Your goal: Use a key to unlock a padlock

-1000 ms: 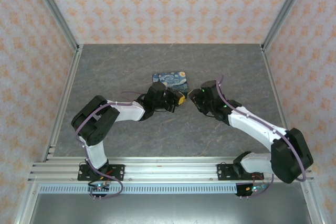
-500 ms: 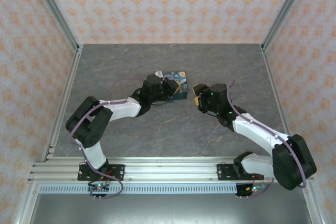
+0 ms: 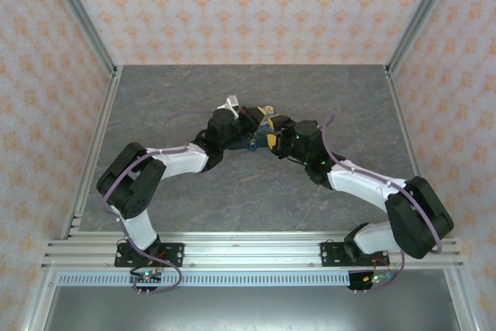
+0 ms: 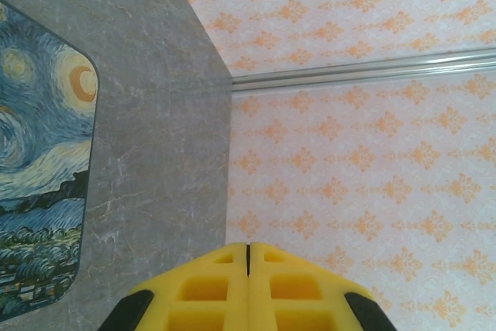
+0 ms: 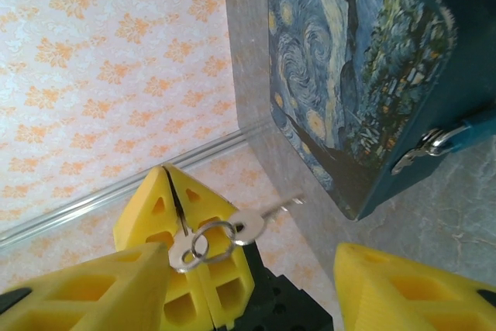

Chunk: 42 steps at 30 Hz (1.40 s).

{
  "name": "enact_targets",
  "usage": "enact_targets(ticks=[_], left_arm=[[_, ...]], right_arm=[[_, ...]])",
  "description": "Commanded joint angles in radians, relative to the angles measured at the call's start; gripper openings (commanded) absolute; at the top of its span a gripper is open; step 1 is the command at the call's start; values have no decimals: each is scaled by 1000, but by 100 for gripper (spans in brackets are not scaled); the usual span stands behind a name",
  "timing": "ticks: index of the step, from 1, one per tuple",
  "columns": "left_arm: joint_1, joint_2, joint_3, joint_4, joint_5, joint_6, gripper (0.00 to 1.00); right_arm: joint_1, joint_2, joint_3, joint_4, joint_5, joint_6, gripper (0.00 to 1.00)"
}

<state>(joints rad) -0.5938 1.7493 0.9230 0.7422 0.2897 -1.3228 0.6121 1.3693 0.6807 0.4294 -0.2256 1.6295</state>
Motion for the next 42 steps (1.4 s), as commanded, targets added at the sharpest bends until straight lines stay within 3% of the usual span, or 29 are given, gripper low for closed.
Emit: enact_targets(ticks=[1,10,27,32,33,37,39,42], left_arm=[[-6,0,2,61,-25,-12,0],[-12,-11,-27,83,-29,-20,0],[-27,-14,-39,86,-34,-24,0],[-25,-30,-32,38,-34,-35,0],[-21,-41,-26,1,-35,-33,7],[7,-93,-25,-121,-33,-32,55],[20,-118,-28,-160,-25,-40,64],[30,-141,-27,-199,12,-57,65]], right_arm=[[11,22,43,73,45,35,56],[11,43,52,88,77,43,43],[12,85,64,117,89,53,0],[5,71,38,120,94,39,0],[1,63,31,117,90,29,0],[-18,14,13,66,84,-54,0],[-21,-14,9,25,86,-110,0],[-24,-45,-4,11,93,-194,0]])
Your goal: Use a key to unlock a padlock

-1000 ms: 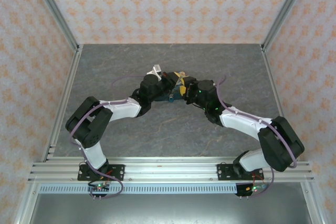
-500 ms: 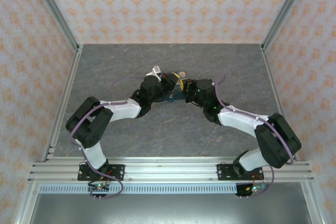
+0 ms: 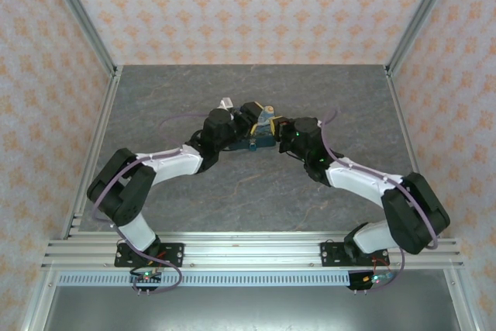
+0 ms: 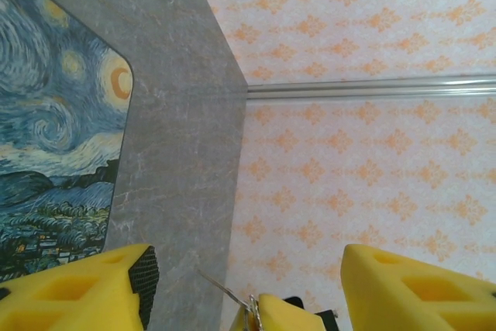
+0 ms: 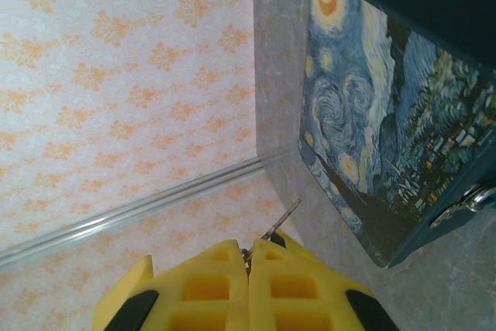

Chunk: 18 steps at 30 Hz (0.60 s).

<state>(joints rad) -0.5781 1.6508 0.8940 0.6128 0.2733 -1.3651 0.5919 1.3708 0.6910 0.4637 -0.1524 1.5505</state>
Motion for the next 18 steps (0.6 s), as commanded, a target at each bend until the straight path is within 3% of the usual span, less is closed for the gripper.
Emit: enact_targets(ticks=[1,10,18], left_arm=[[14,-46,3,-69,47,-24,65],[14,-4,20,6,199,-94,41],[3,14,29,23,212,-106,34]], right_arm=[[-4,-54,-15,-26,20,-151,0],[-2,-70,-28,32,-23,-383,0],[1,-59,-31,85,-46,-435,0]])
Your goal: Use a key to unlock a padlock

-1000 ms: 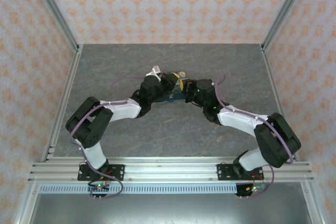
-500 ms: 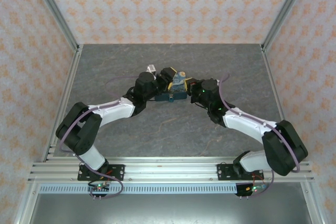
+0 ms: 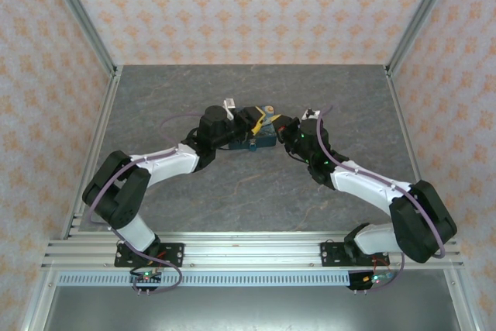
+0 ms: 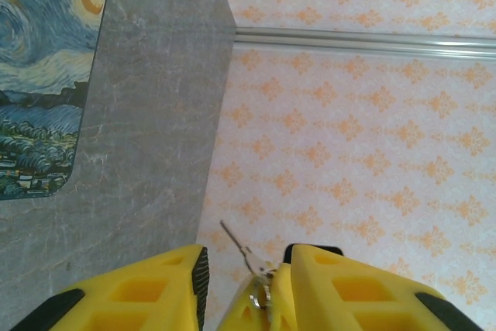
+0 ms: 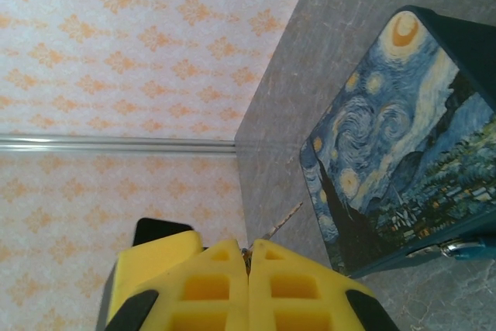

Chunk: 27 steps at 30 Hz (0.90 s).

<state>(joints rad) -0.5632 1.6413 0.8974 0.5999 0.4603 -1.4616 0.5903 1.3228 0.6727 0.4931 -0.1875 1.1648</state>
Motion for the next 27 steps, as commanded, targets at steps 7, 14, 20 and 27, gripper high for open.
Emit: enact_targets(ticks=[7,14,20,27], left_arm=[[-20,51,31,64,15,-29,29],[-22,53,35,83,-8,-43,34],[-24,39,24,85,-33,-45,51],[-38,43,36,82,-41,-39,40]], right_arm=[[2,2,-19,65,-15,-35,0],[2,4,-37,63,-8,-23,0],[2,0,-54,61,9,-15,0],[3,11,-45,73,-10,-12,0]])
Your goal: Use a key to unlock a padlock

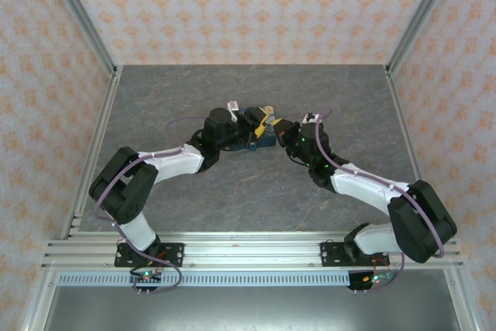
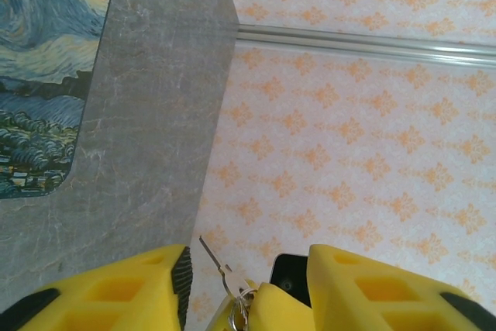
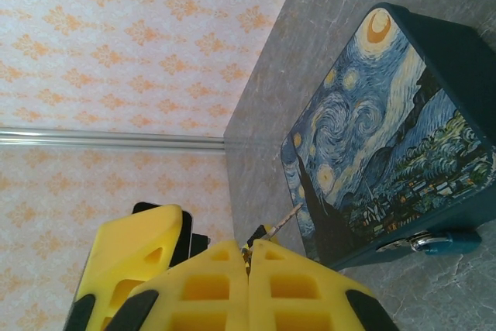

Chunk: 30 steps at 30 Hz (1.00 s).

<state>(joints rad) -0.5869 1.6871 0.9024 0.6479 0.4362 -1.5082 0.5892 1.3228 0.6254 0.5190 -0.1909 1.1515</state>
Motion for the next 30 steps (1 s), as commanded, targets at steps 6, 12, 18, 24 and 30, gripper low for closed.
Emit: enact_targets(ticks=[6,12,18,24,30], left_arm=[[-25,16,44,41,-20,5,29],[-27,20,44,42,-26,3,20],[-27,28,43,42,-31,3,15],[-27,38,43,51,-32,6,3],[-27,36,41,46,-36,14,0]], right_arm=[[8,10,7,46,-7,1,0],[9,8,-4,47,1,5,0],[9,9,-6,47,-1,7,0],[9,9,-7,47,-4,5,0],[9,0,-12,37,5,4,0]])
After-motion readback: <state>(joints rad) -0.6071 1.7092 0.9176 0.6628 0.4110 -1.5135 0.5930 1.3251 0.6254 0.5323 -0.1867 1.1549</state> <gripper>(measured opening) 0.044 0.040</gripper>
